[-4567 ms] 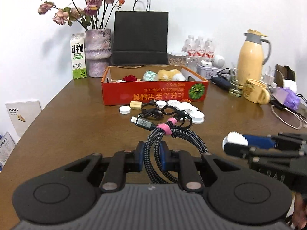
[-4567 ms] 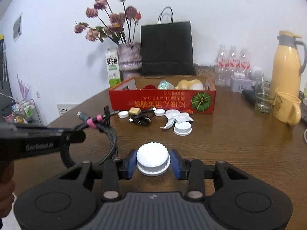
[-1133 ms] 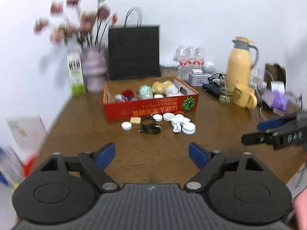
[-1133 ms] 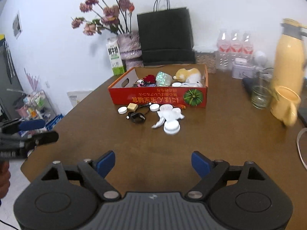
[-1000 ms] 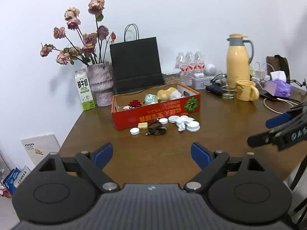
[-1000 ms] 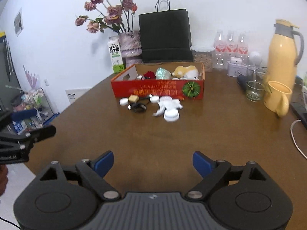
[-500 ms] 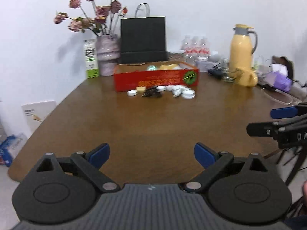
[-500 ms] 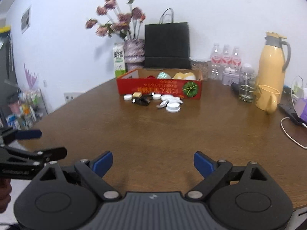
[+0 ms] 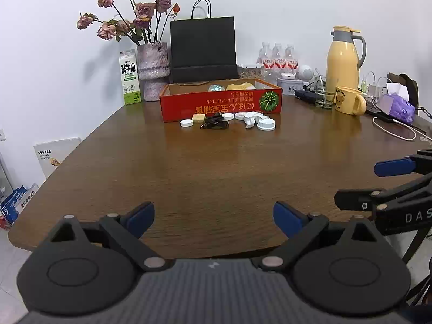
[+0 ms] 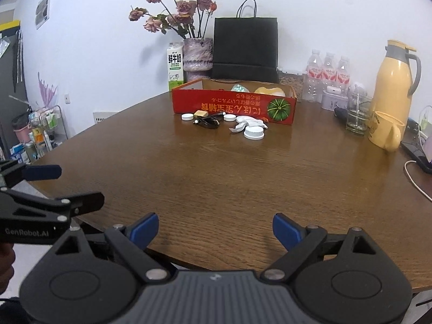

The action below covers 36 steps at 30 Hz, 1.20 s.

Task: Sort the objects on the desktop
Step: 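Withdraw both tools from the box back over the table, then grasp the black cable with the left tool while the right tool grasps the white tissue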

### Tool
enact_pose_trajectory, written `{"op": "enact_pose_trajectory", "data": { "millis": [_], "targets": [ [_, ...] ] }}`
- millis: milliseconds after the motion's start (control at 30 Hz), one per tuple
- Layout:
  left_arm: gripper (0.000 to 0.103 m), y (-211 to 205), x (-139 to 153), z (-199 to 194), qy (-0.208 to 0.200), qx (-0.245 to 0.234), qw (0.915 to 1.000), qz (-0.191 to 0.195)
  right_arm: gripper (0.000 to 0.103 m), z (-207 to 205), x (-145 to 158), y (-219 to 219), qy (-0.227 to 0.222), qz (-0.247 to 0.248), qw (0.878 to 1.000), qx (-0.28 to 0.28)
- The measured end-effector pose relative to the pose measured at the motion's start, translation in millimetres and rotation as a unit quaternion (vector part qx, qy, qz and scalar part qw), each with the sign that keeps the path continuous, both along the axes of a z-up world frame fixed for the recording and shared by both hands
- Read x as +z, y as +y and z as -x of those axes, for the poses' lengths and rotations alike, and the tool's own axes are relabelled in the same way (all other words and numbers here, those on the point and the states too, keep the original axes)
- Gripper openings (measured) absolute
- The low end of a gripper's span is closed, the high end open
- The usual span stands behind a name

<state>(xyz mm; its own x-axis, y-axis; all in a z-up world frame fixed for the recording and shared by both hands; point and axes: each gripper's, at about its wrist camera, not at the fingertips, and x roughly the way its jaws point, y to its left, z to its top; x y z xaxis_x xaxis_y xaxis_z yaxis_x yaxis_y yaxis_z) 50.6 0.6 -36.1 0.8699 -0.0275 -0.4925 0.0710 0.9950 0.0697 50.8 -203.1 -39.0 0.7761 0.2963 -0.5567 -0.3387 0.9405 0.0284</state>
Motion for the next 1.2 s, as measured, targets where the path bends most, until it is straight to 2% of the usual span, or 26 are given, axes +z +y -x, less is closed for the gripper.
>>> {"op": "enact_pose_trajectory", "data": {
  "millis": [367,633,833,900,1000,1100,1200],
  "targets": [
    [0.097,5.6,5.5,-8.0,-0.008,0.017,0.9998,0.008,0.091,-4.7,4.1,-6.9,-0.007,-0.035,0.999,-0.015],
    [0.097,22.1,14.2,-45.3,0.009,0.018,0.9992,0.034,0.091,-26.7,-1.2,-12.3,0.002,-0.043,0.998,-0.036],
    [0.097,23.6,26.5,-96.8,0.008,-0.001,0.9994,0.034,0.091,-65.6,7.6,-14.6,-0.008,-0.05,0.998,-0.044],
    [0.097,20.4,30.8,-122.4,0.0,-0.019,0.9996,0.02,0.089,-84.1,12.6,-14.9,-0.016,-0.05,0.998,-0.043],
    [0.097,18.2,35.8,-166.1,0.006,-0.071,0.9974,0.013,0.088,-118.9,19.2,-15.4,-0.02,-0.055,0.997,-0.045],
    [0.095,22.0,36.8,-216.1,0.031,-0.08,0.9957,0.033,0.086,-156.3,22.4,-12.2,-0.024,-0.054,0.997,-0.044],
    [0.084,27.3,31.2,-265.1,0.062,-0.075,0.9927,0.071,0.084,-201.1,18.1,-4.6,-0.015,-0.059,0.998,-0.035]
  ]
}}
